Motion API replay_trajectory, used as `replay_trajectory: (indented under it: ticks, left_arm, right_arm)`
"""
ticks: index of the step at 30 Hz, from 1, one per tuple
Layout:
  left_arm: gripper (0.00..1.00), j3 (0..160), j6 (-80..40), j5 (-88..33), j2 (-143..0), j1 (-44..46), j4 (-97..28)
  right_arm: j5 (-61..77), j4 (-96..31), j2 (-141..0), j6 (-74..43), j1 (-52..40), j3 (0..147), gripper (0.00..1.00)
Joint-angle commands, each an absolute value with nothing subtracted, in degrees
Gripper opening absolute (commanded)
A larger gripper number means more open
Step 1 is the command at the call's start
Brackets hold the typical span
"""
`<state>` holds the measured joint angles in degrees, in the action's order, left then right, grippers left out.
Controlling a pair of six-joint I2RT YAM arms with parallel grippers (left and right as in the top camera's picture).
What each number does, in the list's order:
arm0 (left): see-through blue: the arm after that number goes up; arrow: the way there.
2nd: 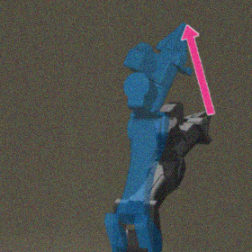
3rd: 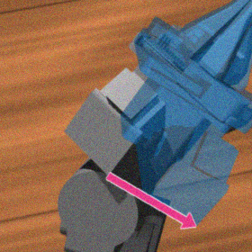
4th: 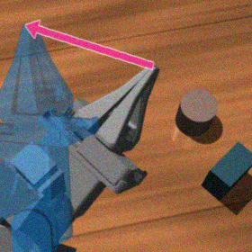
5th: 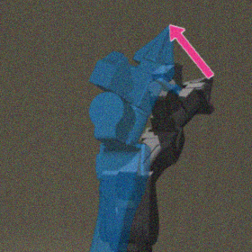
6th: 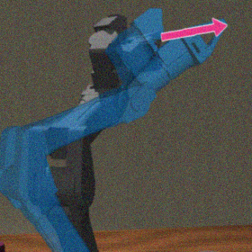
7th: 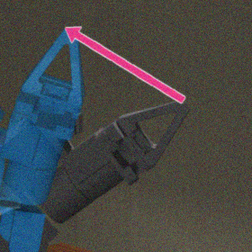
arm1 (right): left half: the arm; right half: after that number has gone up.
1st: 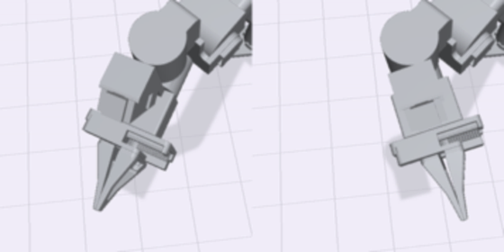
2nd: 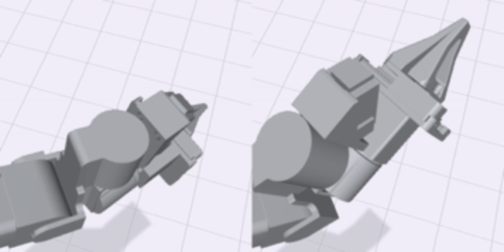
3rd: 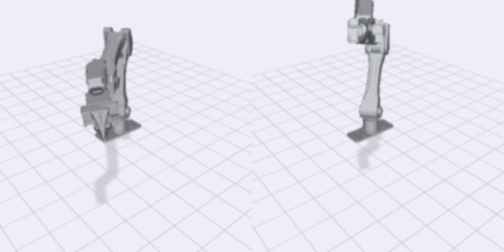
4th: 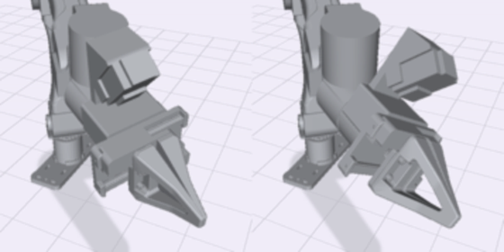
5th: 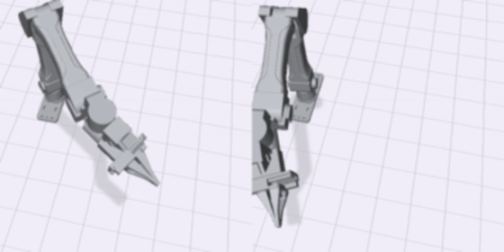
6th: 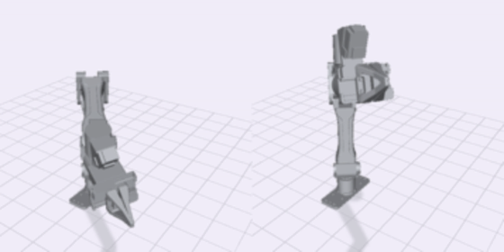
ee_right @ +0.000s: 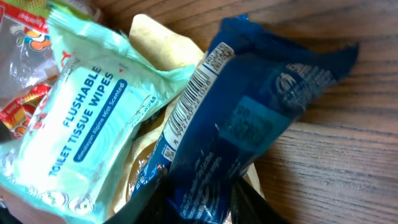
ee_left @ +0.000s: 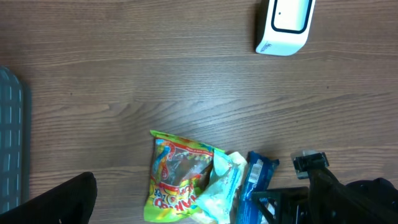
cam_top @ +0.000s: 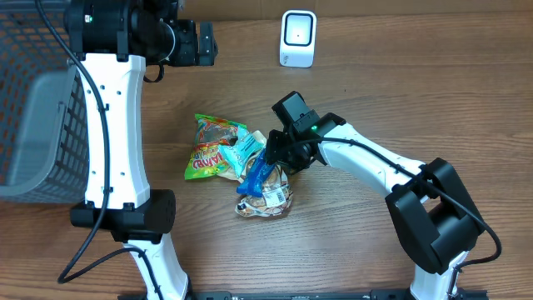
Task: Scan the item barcode
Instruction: 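Move the right gripper to the pile and grasp the blue snack bar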
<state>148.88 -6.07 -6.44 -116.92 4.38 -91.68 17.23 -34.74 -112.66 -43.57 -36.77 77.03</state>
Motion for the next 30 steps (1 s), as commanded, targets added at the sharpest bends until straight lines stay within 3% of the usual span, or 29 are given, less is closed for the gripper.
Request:
replay_trajectory:
  ticks: [1,6,12,16,19,22,30]
  left_arm:
    - [1.0,149.7,-6.9,-7.1,-117.3,4.1,-91.5]
    - [1.0,149.7,-6.9,-7.1,-117.4,4.1,-91.5]
    - [1.0,149.7,-6.9,-7.1,-117.4,4.1,-91.5]
    - [1.0,149.7,-6.9,-7.1,-117.4,4.1,-91.5]
    - [1.0,149.7,-6.9,-7.1,-117.4,4.1,-91.5]
    - [1.0,149.7,-6.9,-7.1,-117.4,4.1,-91.5]
    - [1.0,149.7,-6.9,-7.1,-117.4,4.1,-91.5]
  right_arm:
    - [18.1,-35.4,-112.7,-43.0,-35.7,77.7,0.23]
    - [18.3,-36.1,-111.2,-36.9,-33.9,77.8,0.04]
    - [25.2,-37.0,-107.9,-19.2,-31.0,77.8,0.05]
    - [28.3,-38.0,-107.7,-18.9,-29.9,78.0,0.38]
    - [28.3,-38.9,-107.8,-26.3,-30.1,78.0,0.55]
    - [28.1,-40.7,-107.9,-31.9,-31.2,77.5,0.6]
    - [22.3,-42.0,-112.0,-32.2,-33.4,77.1,0.62]
